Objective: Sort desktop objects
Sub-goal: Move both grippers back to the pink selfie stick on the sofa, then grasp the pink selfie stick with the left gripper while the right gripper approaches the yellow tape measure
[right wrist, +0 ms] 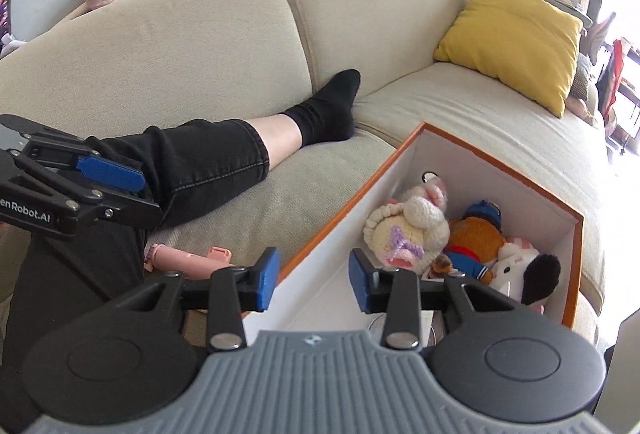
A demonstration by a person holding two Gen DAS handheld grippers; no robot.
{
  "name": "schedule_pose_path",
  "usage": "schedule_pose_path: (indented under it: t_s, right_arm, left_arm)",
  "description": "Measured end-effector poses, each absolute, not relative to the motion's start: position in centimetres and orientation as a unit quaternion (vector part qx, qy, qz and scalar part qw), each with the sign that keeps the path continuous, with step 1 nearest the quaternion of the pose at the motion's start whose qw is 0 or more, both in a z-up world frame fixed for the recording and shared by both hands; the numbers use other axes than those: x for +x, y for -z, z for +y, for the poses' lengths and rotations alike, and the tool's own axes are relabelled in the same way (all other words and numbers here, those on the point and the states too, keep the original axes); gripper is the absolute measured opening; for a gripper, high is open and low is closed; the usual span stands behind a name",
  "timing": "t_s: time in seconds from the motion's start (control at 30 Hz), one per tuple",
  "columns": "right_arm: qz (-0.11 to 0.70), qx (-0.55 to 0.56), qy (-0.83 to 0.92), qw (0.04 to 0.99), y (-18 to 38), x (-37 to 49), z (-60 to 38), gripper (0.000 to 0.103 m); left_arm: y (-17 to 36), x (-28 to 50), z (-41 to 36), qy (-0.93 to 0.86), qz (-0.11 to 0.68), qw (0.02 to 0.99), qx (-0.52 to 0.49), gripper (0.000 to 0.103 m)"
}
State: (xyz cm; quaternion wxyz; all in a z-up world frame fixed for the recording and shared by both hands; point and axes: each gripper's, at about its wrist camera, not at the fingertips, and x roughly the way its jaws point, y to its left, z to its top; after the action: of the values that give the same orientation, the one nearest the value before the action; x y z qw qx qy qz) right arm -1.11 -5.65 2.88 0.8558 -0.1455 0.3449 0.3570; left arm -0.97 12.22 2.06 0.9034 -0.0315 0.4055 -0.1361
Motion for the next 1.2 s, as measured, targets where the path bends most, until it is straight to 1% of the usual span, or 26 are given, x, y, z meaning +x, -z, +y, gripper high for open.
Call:
schedule_pose_path:
  t_s: [0.23,0.37,0.57,0.63,0.7,0.77,0.93,1.07,1.2]
  right_arm:
    - [0.355,-0.228,-0.406,0.811,-3.7,-2.4,-2.7,0.040]
    - [0.362,-0.290,-0.439,0.769,-2.8,-2.9,-0.2,0.039]
    - [0.369,-0.366,-0.462,0.719,-0.6,-2.0,3.0,0.034]
    - [0.369,-0.377,-0.462,0.713,-0.1,-1.3,3.6,0.034]
    - [0.369,-0.385,-0.462,0.709,0.2,-0.6,3.9,0.037]
    - [0.374,-0.389,-0.464,0.702,0.6,0.0,4.0,0.037]
    - [0.383,-0.397,-0.466,0.691,1.4,0.8,4.2,0.037]
    - [0.390,-0.388,-0.464,0.694,1.7,1.4,4.1,0.038]
    - [0.391,-0.386,-0.464,0.695,1.8,1.5,4.1,0.041]
  left_arm:
    - [-0.4,-2.5,12.5,0.170,0.428,0.887,0.026,0.063]
    - [0.6,-2.2,11.8,0.174,0.445,0.877,0.058,0.063]
    - [2.2,-0.9,9.5,0.191,0.462,0.857,0.125,0.063]
    - [3.2,-0.8,8.0,0.187,0.466,0.846,0.176,0.063]
    - [4.3,-0.9,6.2,0.172,0.464,0.836,0.237,0.063]
    - [5.5,-0.7,5.1,0.157,0.473,0.824,0.269,0.063]
    - [7.1,-0.2,3.9,0.164,0.489,0.806,0.289,0.063]
    - [8.0,0.1,3.1,0.149,0.484,0.801,0.319,0.065]
    - [8.4,1.1,3.1,0.134,0.489,0.801,0.319,0.065]
